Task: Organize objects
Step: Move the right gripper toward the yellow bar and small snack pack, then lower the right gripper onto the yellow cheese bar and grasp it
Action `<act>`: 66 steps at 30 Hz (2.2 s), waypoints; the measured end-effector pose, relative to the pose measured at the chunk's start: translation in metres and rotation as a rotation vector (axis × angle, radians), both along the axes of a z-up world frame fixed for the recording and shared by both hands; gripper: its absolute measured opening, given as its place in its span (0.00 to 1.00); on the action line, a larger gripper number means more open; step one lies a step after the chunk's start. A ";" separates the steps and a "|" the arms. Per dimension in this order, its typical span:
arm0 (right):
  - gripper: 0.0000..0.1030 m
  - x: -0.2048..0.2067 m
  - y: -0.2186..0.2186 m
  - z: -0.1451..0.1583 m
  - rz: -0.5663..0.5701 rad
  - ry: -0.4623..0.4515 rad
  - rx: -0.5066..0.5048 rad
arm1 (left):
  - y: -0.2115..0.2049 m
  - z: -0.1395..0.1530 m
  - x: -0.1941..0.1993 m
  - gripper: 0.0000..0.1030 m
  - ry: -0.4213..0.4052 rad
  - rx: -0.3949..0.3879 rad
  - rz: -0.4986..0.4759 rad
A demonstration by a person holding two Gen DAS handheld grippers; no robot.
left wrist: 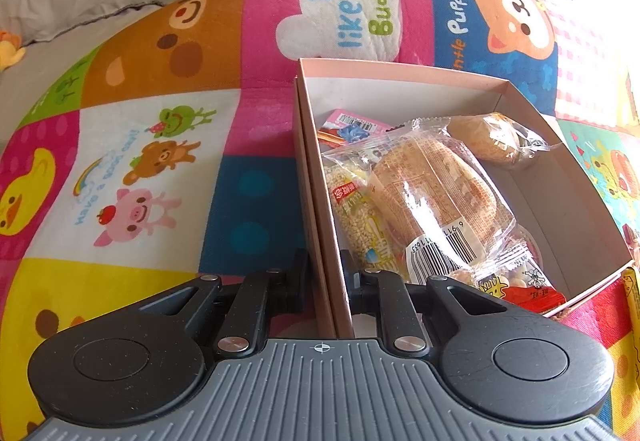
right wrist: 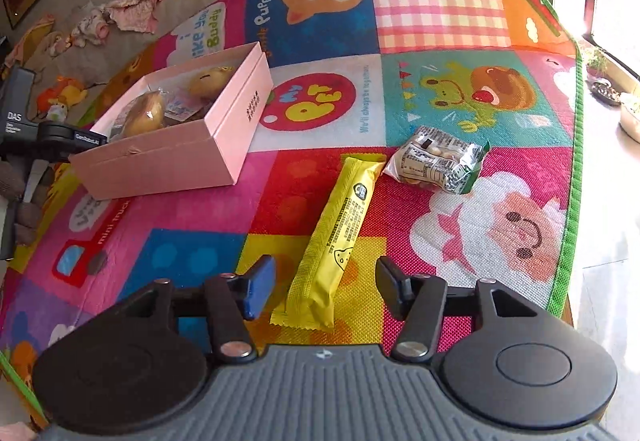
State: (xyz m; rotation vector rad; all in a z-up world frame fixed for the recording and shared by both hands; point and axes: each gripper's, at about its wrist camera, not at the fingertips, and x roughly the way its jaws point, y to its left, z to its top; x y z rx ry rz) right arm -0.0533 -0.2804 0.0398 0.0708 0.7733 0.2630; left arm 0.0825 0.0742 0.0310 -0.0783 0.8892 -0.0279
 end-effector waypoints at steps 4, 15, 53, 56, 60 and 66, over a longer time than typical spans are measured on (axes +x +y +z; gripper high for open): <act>0.64 0.026 -0.025 0.010 -0.126 -0.049 0.034 | 0.000 0.000 0.000 0.17 0.001 -0.002 -0.002; 0.70 0.072 -0.050 -0.019 -0.191 0.076 0.340 | 0.000 0.000 -0.001 0.17 0.000 -0.002 -0.003; 0.62 0.011 0.009 -0.021 0.016 0.045 0.163 | 0.001 0.000 -0.001 0.17 0.004 -0.008 -0.003; 0.63 0.002 0.029 -0.020 0.056 0.015 0.092 | 0.001 0.000 -0.001 0.17 0.004 -0.007 -0.004; 0.63 0.002 0.039 -0.019 0.064 -0.029 0.018 | 0.002 0.000 -0.002 0.17 0.005 -0.010 -0.005; 0.60 0.022 0.047 -0.020 0.034 -0.054 -0.059 | 0.002 0.000 -0.003 0.17 0.006 -0.010 -0.005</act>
